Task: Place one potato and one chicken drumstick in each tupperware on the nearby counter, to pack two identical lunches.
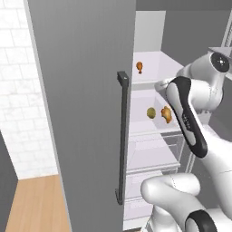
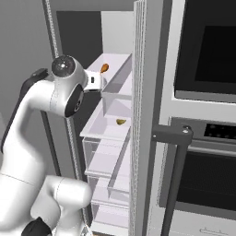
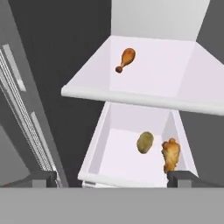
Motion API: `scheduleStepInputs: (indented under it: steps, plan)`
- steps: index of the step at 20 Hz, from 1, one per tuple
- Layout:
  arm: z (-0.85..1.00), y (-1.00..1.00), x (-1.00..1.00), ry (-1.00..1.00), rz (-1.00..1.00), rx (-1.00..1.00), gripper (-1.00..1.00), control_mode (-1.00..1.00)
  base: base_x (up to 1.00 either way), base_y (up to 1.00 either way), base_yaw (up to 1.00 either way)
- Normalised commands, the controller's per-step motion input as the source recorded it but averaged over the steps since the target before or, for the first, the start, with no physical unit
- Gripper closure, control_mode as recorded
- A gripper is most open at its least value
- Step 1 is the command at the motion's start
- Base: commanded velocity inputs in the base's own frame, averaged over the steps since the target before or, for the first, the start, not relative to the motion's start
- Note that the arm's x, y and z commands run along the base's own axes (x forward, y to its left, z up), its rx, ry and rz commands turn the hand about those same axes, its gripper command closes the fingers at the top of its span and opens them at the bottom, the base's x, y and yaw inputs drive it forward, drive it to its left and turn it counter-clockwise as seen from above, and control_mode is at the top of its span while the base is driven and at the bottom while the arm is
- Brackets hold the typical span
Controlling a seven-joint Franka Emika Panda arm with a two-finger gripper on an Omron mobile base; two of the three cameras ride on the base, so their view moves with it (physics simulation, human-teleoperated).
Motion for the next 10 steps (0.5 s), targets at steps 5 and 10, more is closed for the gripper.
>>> scheduleStepInputs:
  steps: [5,10]
  plan:
    - [0.09,0.14,0.63,-0.06,0.0,-0.01,-1.0,-1.0,0.0,0.0,0.0]
    - [0.1,0.03,0.58,-0.02,0.0,-0.01,-1.0,-1.0,0.0,0.0,0.0]
